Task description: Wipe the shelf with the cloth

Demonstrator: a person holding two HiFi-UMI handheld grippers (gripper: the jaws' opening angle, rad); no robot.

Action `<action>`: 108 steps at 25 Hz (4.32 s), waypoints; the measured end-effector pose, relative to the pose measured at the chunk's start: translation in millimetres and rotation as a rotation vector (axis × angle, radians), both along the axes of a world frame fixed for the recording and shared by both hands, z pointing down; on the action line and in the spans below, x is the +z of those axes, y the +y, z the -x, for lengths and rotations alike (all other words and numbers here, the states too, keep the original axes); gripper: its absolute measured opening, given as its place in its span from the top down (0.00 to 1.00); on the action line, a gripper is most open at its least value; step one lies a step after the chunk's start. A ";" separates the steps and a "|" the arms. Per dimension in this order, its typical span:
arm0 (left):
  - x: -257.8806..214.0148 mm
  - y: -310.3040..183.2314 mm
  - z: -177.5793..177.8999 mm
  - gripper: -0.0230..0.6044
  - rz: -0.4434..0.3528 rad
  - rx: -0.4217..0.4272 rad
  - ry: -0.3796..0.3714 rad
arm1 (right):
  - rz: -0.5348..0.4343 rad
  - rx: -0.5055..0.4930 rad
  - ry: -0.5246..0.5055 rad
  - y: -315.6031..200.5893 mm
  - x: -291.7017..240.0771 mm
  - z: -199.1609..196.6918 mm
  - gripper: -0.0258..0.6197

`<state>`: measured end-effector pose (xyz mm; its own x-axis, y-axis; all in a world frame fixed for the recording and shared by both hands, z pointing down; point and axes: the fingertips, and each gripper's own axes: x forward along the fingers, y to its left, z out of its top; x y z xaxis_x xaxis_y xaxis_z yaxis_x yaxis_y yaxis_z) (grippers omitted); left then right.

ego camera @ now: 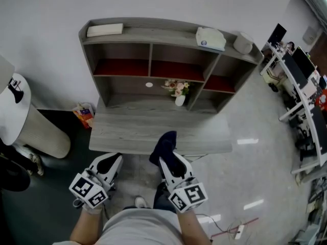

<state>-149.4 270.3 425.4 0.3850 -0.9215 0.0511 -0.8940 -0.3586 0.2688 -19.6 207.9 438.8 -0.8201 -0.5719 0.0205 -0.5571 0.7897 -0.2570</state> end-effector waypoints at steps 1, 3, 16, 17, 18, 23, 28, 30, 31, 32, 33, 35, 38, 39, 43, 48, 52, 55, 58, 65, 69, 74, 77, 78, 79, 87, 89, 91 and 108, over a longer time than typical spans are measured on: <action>0.7 -6.8 1.9 0.94 0.003 -0.008 0.001 | 0.009 -0.004 -0.005 -8.6 1.4 0.8 0.76; 2.2 -21.5 5.7 0.94 0.008 -0.026 0.009 | 0.024 -0.011 -0.017 -27.7 3.9 2.6 0.76; 9.3 -138.9 11.4 0.94 0.080 -0.154 0.031 | 0.108 -0.099 -0.041 -163.1 21.4 3.6 0.75; 8.8 -147.1 9.7 0.94 0.083 -0.161 0.030 | 0.115 -0.107 -0.047 -172.4 21.9 2.4 0.75; 8.2 -154.5 7.6 0.94 0.085 -0.168 0.028 | 0.121 -0.117 -0.052 -181.0 22.5 1.5 0.75; 4.6 -186.1 -2.1 0.94 0.097 -0.211 -0.007 | 0.135 -0.170 -0.085 -219.2 19.2 3.0 0.75; -0.7 -210.4 -8.8 0.94 0.108 -0.267 -0.041 | 0.169 -0.242 -0.148 -256.8 9.2 12.3 0.75; -3.3 -218.0 -10.0 0.94 0.111 -0.293 -0.058 | 0.188 -0.276 -0.184 -269.8 2.0 18.8 0.75; -4.8 -221.4 -9.9 0.94 0.110 -0.308 -0.067 | 0.201 -0.296 -0.206 -275.9 -1.8 22.7 0.75; -6.3 -224.6 -9.6 0.94 0.110 -0.323 -0.075 | 0.213 -0.316 -0.227 -282.0 -5.5 27.1 0.75; -7.8 -227.6 -9.2 0.94 0.109 -0.336 -0.082 | 0.223 -0.336 -0.245 -288.0 -9.2 31.9 0.75; -11.4 -233.0 -8.8 0.94 0.106 -0.355 -0.090 | 0.230 -0.369 -0.270 -299.6 -17.1 41.8 0.75; -18.7 -240.1 -4.3 0.94 0.096 -0.383 -0.100 | 0.239 -0.407 -0.310 -314.9 -32.2 59.8 0.75; -20.6 -242.2 -1.9 0.94 0.096 -0.392 -0.100 | 0.246 -0.419 -0.327 -319.2 -37.2 66.6 0.75; -25.7 -250.1 6.6 0.94 0.099 -0.411 -0.099 | 0.270 -0.446 -0.375 -333.7 -52.0 94.8 0.75; -35.3 -263.8 23.6 0.94 0.083 -0.420 -0.111 | 0.316 -0.477 -0.440 -348.7 -67.0 129.5 0.75; -45.1 -269.3 35.9 0.94 0.067 -0.419 -0.127 | 0.361 -0.476 -0.495 -365.1 -72.9 148.1 0.75; -48.6 -271.6 42.9 0.94 0.059 -0.419 -0.136 | 0.389 -0.476 -0.539 -376.4 -77.7 160.5 0.76; -49.4 -272.8 47.8 0.94 0.055 -0.415 -0.140 | 0.411 -0.477 -0.568 -383.4 -81.9 171.9 0.76; -50.2 -277.7 61.5 0.94 0.044 -0.417 -0.132 | 0.421 -0.463 -0.584 -396.2 -85.2 191.7 0.76; -50.6 -284.6 68.6 0.94 0.037 -0.421 -0.119 | 0.419 -0.442 -0.590 -408.3 -86.7 197.9 0.76; -44.9 -293.6 68.3 0.94 0.046 -0.406 -0.112 | 0.444 -0.411 -0.592 -429.4 -79.1 206.0 0.75; -40.9 -295.5 69.7 0.94 0.054 -0.404 -0.108 | 0.490 -0.368 -0.566 -440.1 -59.8 209.3 0.76; -39.7 -295.5 70.7 0.94 0.057 -0.405 -0.105 | 0.522 -0.357 -0.565 -441.8 -52.4 210.1 0.76; -38.5 -295.2 72.0 0.94 0.060 -0.408 -0.102 | 0.555 -0.346 -0.564 -442.6 -45.0 211.0 0.75; -35.2 -292.6 69.7 0.94 0.062 -0.396 -0.080 | 0.648 -0.288 -0.456 -440.6 -12.7 211.3 0.76; -34.8 -290.6 66.9 0.94 0.062 -0.391 -0.079 | 0.682 -0.285 -0.440 -438.0 -9.2 210.3 0.76; -34.6 -287.4 65.2 0.94 0.061 -0.389 -0.077 | 0.708 -0.277 -0.423 -433.2 -3.5 208.0 0.76; -23.2 -263.7 59.4 0.94 0.083 -0.376 -0.064 | 0.828 -0.249 -0.375 -389.7 31.9 190.6 0.76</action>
<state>-208.8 6.6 402.1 0.0150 -0.9894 0.1446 -0.9748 0.0177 0.2223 -210.2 -181.8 470.6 -0.9522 -0.3010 0.0521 -0.1644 0.3612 -0.9179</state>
